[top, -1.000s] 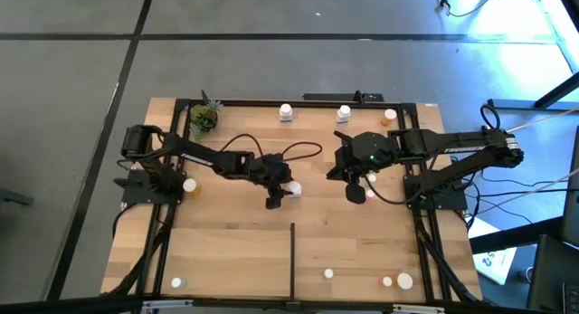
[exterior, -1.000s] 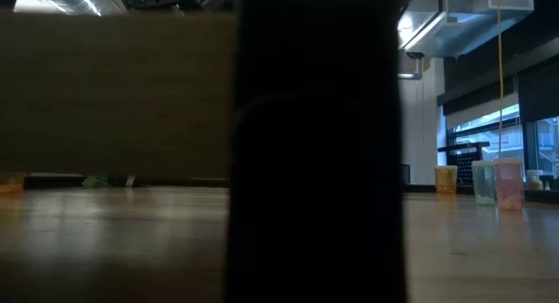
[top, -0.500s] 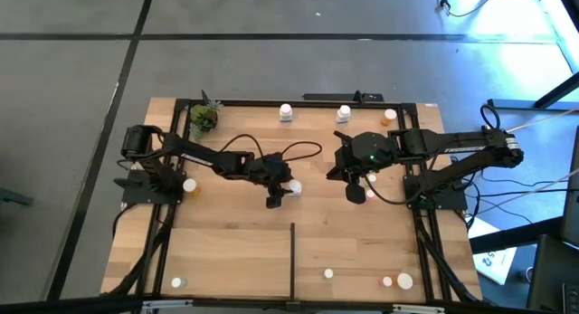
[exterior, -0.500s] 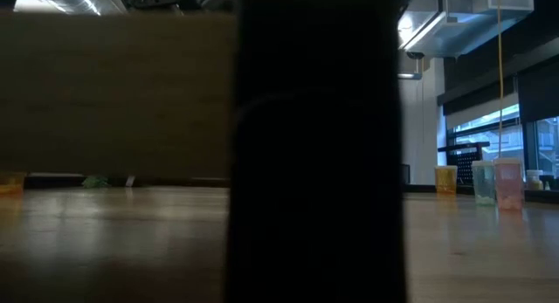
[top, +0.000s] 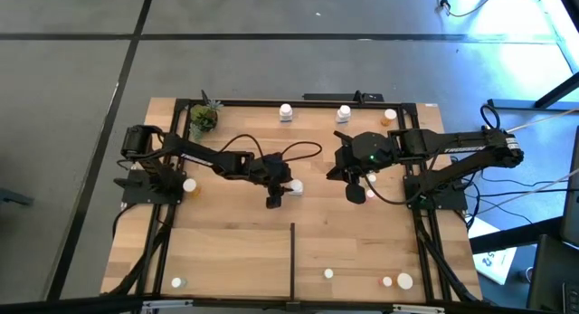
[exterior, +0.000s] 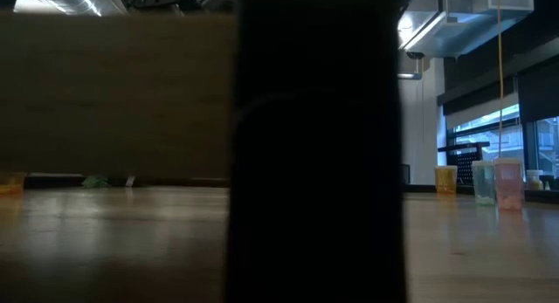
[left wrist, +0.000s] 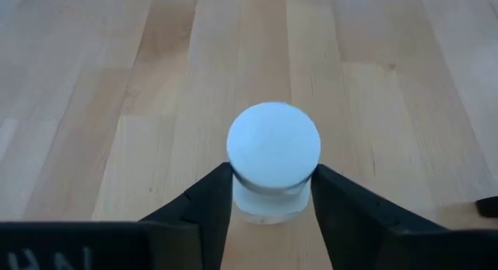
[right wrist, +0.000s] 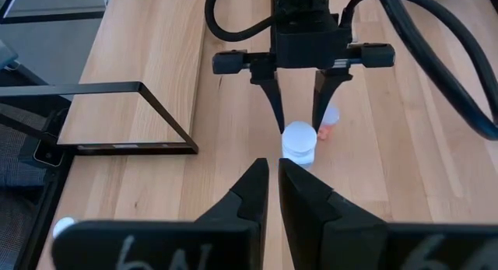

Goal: Pick and place medicine bottles onto shelf by color
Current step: Put the bottom white pill bottle on the shelf

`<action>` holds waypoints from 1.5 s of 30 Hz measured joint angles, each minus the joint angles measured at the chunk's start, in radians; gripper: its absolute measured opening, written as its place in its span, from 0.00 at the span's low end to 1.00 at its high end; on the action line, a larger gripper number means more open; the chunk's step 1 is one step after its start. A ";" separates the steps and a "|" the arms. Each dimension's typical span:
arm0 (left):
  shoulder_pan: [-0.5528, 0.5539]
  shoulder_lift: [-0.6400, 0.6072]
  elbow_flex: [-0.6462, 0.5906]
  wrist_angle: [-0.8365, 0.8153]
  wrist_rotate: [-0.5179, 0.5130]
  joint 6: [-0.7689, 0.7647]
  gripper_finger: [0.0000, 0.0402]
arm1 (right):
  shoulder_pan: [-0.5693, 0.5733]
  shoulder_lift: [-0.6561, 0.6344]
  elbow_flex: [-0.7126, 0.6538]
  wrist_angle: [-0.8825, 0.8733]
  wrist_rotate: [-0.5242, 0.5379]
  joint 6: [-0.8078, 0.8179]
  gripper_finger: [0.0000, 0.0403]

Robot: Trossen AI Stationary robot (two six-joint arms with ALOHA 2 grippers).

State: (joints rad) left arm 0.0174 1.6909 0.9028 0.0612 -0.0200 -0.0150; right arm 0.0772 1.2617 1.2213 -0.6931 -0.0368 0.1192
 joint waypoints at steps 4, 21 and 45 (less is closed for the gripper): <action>0.000 0.000 0.000 0.000 0.000 0.000 0.37 | 0.000 0.000 0.000 0.000 0.000 0.000 0.09; 0.000 -0.045 -0.001 -0.029 0.000 0.000 0.35 | 0.000 0.000 0.000 0.000 0.000 0.003 0.09; 0.000 -0.074 0.276 -0.481 -0.019 -0.062 0.35 | 0.000 -0.001 0.000 -0.173 0.000 -0.050 0.09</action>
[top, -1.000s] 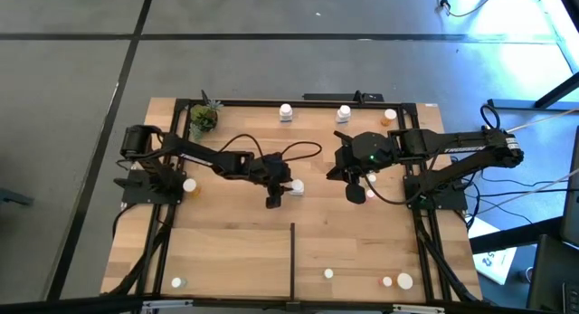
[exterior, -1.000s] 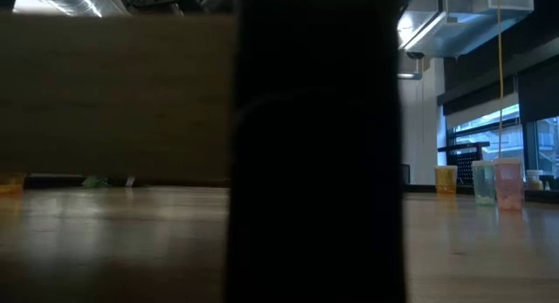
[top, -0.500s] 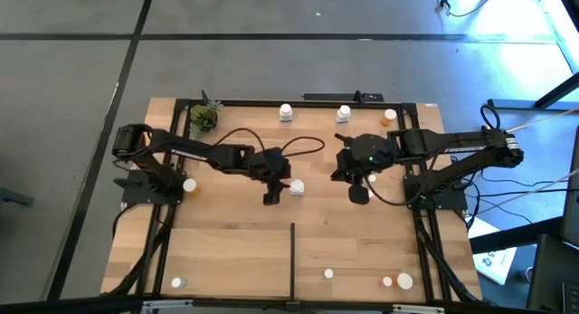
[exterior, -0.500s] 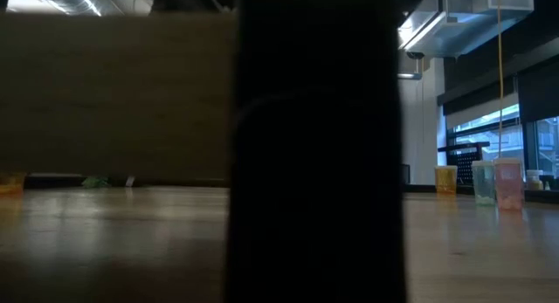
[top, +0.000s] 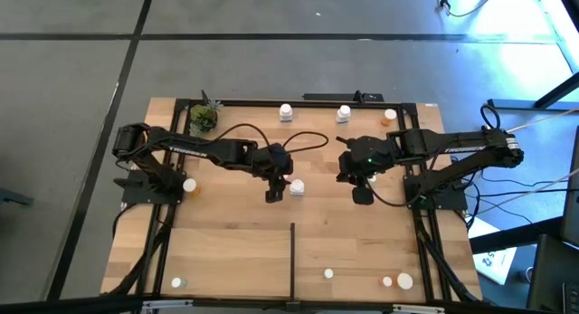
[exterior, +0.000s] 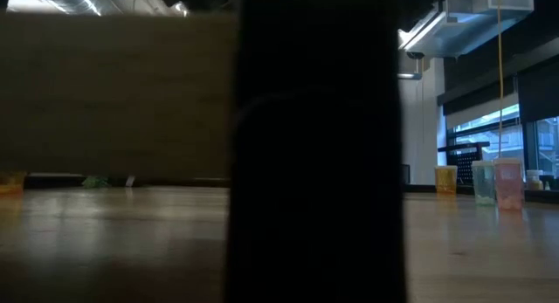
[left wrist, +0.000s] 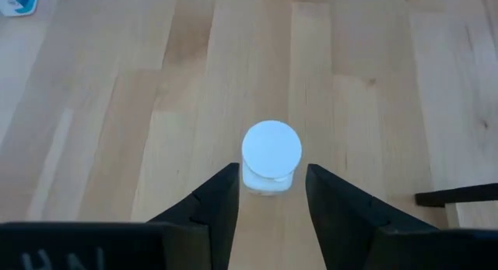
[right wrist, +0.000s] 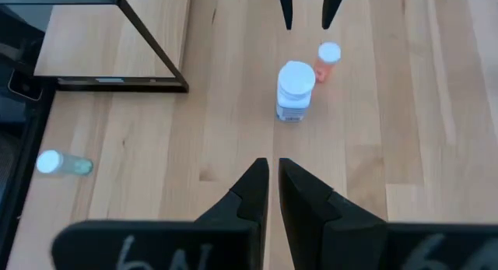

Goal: Pick and place medicine bottles onto shelf by color
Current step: Put the bottom white pill bottle on the shelf

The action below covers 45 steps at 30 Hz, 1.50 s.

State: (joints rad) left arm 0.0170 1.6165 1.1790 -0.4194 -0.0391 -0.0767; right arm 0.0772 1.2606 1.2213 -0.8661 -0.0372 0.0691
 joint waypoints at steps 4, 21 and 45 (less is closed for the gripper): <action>0.001 0.000 0.000 0.002 0.000 0.000 0.35 | 0.000 0.000 0.000 0.002 0.000 0.001 0.09; 0.003 0.018 0.055 -0.021 0.005 -0.051 0.37 | 0.000 0.000 0.000 0.013 0.000 0.002 0.09; 0.009 0.131 0.050 0.041 0.007 0.060 0.73 | 0.000 0.001 0.000 0.044 0.000 0.001 0.09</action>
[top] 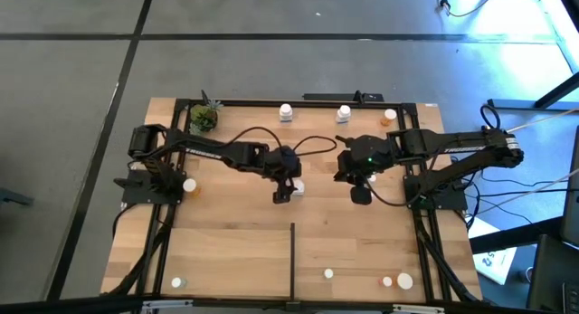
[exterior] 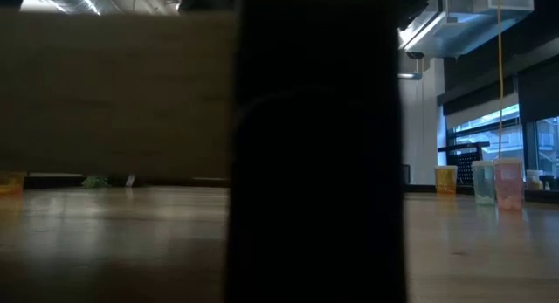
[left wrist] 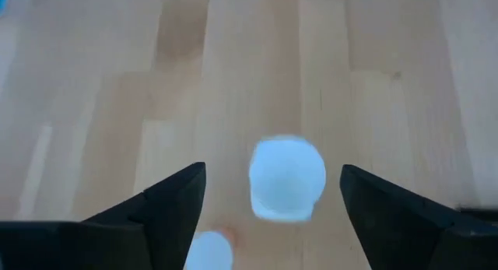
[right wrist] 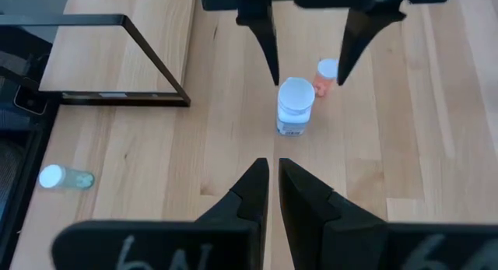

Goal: Pick and place medicine bottles onto shelf by color
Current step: Put the bottom white pill bottle on the shelf

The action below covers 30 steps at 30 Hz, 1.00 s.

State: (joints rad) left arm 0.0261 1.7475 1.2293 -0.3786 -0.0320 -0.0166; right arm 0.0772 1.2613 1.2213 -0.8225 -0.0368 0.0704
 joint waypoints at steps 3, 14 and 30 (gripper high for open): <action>-0.001 0.010 0.002 0.018 0.002 0.000 0.73 | 0.000 0.000 0.000 0.002 0.000 0.000 0.09; 0.003 0.069 0.001 0.034 0.004 -0.004 0.73 | 0.000 0.000 0.000 0.016 0.000 0.000 0.09; 0.004 0.101 0.001 0.051 -0.022 -0.001 0.73 | 0.000 0.000 0.000 0.020 0.000 0.000 0.09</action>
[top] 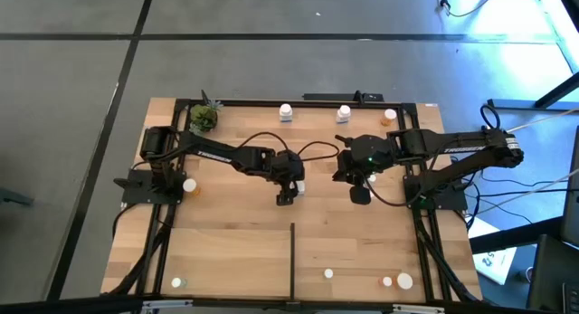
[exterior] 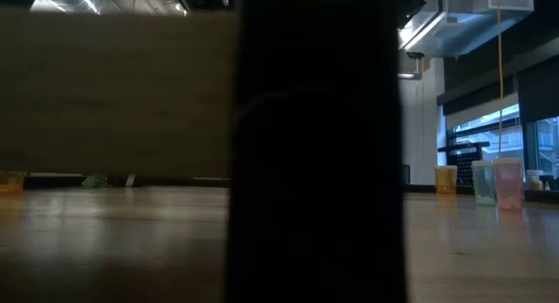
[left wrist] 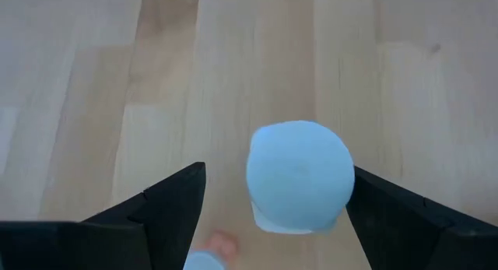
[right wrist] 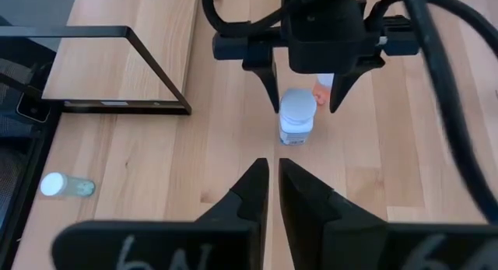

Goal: Pick and place medicine bottles onto shelf by color
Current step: Put the bottom white pill bottle on the shelf

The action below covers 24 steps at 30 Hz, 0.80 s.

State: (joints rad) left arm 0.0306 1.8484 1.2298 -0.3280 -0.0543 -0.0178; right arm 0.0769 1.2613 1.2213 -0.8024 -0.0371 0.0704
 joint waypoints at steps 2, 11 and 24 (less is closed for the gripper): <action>0.000 0.000 0.000 0.001 -0.013 -0.004 0.73 | 0.000 0.000 0.000 0.000 0.000 0.000 0.09; -0.006 0.000 0.000 0.001 -0.038 -0.001 0.69 | 0.000 0.000 0.000 0.001 0.000 0.000 0.09; -0.014 0.000 0.000 0.001 -0.038 0.002 0.53 | 0.000 0.000 0.000 0.002 0.000 0.000 0.09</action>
State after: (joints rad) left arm 0.0166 1.8484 1.2297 -0.3275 -0.0925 -0.0162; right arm 0.0772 1.2613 1.2213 -0.8009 -0.0372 0.0704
